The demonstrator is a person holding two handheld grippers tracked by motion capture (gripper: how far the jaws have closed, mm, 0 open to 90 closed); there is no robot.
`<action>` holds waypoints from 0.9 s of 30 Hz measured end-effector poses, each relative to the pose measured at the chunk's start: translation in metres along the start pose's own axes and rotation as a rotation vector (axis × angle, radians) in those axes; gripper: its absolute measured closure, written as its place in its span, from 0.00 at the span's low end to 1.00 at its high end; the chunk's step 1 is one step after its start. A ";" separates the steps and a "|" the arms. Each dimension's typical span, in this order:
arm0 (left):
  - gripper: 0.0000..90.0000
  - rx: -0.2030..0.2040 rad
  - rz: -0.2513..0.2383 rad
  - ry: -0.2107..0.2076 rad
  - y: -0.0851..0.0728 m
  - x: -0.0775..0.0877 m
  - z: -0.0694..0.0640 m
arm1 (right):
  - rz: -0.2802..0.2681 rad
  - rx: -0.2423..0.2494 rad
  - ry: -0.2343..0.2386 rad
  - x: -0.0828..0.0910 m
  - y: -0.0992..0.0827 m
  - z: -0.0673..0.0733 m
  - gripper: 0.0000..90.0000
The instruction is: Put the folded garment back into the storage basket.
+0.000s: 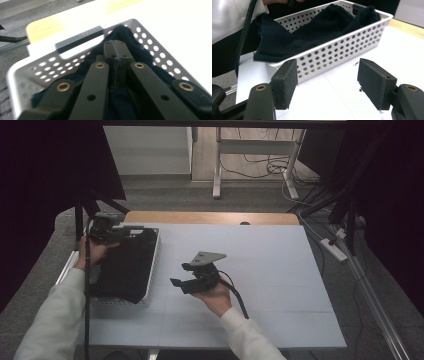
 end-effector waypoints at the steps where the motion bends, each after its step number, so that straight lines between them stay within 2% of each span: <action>1: 0.98 0.002 0.000 -0.001 0.002 -0.002 -0.002 | 0.001 -0.005 -0.003 0.003 -0.002 -0.002 0.36; 9: 0.98 0.027 0.045 0.010 0.003 -0.025 -0.005 | -0.008 -0.023 -0.044 0.028 -0.012 -0.015 0.36; 15: 0.98 0.014 0.079 0.010 0.002 -0.039 -0.011 | -0.013 -0.027 -0.065 0.044 -0.018 -0.022 0.36; 22: 0.98 0.010 0.115 0.007 0.002 -0.060 -0.018 | -0.009 -0.039 -0.081 0.053 -0.025 -0.028 0.35; 27: 0.98 -0.002 0.165 0.001 -0.003 -0.077 -0.023 | -0.008 -0.043 -0.099 0.063 -0.028 -0.033 0.35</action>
Point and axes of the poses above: each handheld gripper's, and its own axes: x roughly backward along the jaws, y roughly out of its top, z roughly to its left, the point moved 8 cm from there along -x, roughly forward along the jaws, and after that the axes turned 4 degrees about -y, right-handed, at the moved point
